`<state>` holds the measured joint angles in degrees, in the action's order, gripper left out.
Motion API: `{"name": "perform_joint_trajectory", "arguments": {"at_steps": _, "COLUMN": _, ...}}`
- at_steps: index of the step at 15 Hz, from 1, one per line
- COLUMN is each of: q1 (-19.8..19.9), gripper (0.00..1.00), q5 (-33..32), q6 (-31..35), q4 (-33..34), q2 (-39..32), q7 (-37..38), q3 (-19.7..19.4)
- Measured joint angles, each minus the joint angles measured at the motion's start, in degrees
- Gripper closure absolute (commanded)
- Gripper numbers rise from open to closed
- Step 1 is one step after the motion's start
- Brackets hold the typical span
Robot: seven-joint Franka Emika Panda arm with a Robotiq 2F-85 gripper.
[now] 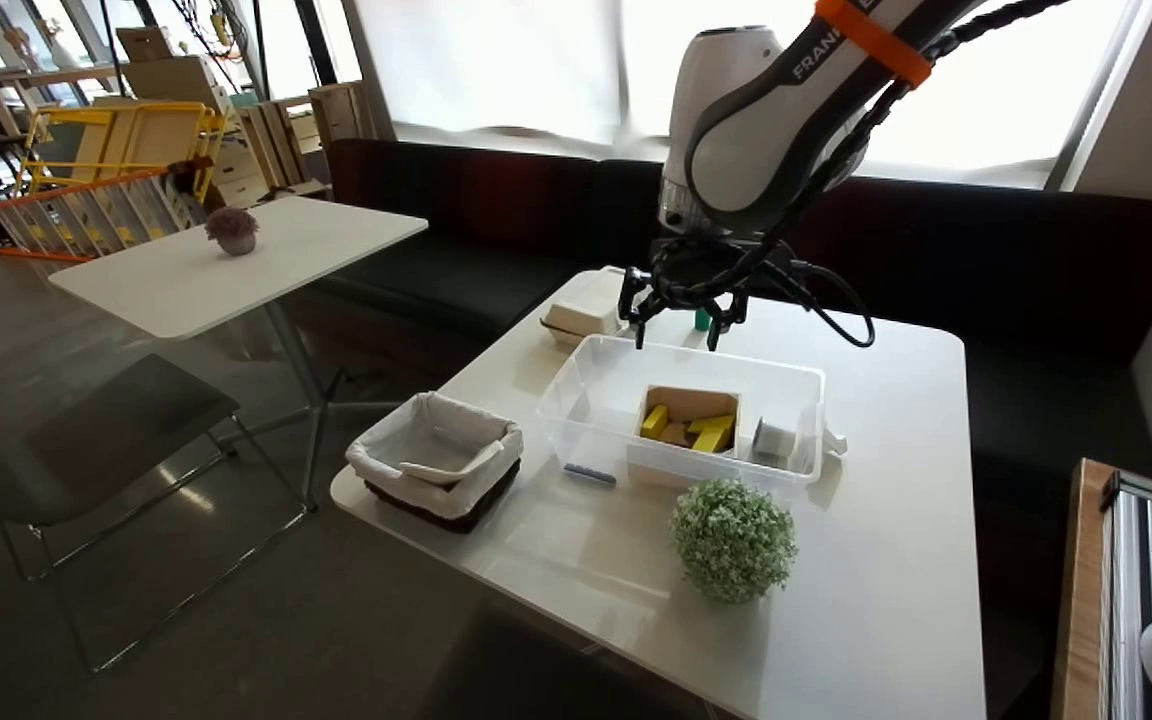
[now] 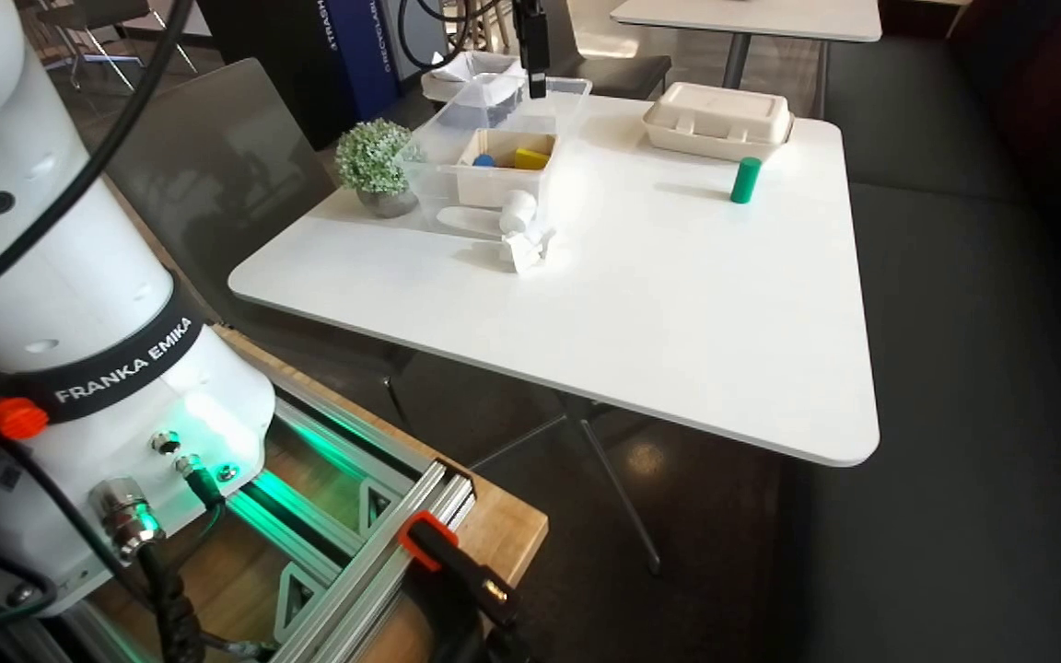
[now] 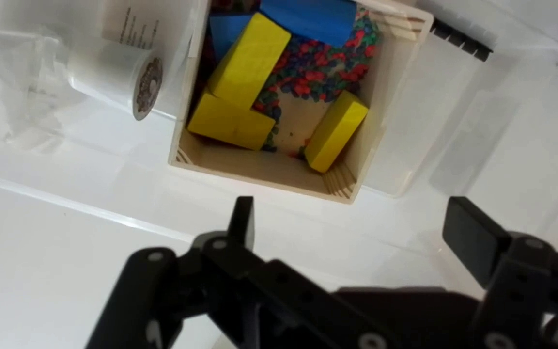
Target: Remove the wooden box from the lunchbox and put it on the table
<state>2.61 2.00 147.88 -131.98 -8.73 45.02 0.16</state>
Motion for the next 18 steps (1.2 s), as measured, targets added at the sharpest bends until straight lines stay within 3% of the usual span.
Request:
{"name": "perform_joint_trajectory", "arguments": {"at_steps": 7, "q1": -0.61, "gripper": 0.02, "q5": 4.40, "q6": 0.01, "q4": 6.14, "q2": -9.21, "q7": -4.31, "q3": -0.07}}
{"name": "perform_joint_trajectory", "arguments": {"at_steps": 10, "q1": -0.73, "gripper": 0.15, "q5": 6.47, "q6": 0.02, "q4": 9.15, "q2": -12.68, "q7": -6.29, "q3": -0.05}}
{"name": "perform_joint_trajectory", "arguments": {"at_steps": 11, "q1": -0.73, "gripper": 0.30, "q5": 7.31, "q6": 0.02, "q4": 10.20, "q2": -13.83, "q7": -7.04, "q3": -0.03}}
{"name": "perform_joint_trajectory", "arguments": {"at_steps": 13, "q1": -0.82, "gripper": 0.31, "q5": 8.75, "q6": 0.02, "q4": 12.14, "q2": -16.00, "q7": -8.23, "q3": -0.01}}
{"name": "perform_joint_trajectory", "arguments": {"at_steps": 18, "q1": -2.00, "gripper": 0.67, "q5": 10.63, "q6": 0.01, "q4": 15.55, "q2": -20.25, "q7": -8.71, "q3": -0.05}}
